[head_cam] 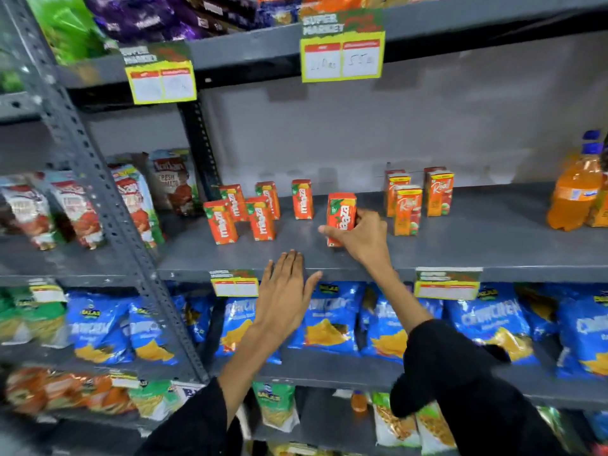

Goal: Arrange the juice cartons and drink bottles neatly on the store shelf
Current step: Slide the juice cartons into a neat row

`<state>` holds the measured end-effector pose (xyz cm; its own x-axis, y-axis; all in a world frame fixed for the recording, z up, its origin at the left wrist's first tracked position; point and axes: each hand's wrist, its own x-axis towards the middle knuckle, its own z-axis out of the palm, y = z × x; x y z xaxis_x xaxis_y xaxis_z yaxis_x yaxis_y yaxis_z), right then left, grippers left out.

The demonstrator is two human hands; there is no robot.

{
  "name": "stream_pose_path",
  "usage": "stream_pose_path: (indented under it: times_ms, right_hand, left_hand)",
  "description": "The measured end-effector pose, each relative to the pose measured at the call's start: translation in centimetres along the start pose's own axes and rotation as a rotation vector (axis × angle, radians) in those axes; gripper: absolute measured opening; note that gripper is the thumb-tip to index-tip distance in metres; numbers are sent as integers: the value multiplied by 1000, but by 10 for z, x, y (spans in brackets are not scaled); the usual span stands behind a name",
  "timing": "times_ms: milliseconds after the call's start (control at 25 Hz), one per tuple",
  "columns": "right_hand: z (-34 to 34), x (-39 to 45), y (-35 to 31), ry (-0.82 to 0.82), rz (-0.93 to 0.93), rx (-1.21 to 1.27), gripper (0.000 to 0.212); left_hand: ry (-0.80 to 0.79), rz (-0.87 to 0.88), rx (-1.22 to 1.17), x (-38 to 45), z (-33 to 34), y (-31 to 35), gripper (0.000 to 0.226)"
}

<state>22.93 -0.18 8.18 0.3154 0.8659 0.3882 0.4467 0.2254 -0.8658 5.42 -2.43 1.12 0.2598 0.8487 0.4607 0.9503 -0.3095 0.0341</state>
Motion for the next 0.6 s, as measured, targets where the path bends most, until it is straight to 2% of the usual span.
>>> stream_pose_path:
  times_ms: [120,280,600]
  right_hand:
    - [50,15,-9,-51,18,4,41]
    - [89,32,-9,-23,60,-60,44]
    - [114,42,-7,-32,41,-94,41]
  left_hand:
    - [-5,25,14,-1,4,-30,79]
    - [-9,39,16,2,7,-40,79]
    - [-11,47,20,5,13,-44,78]
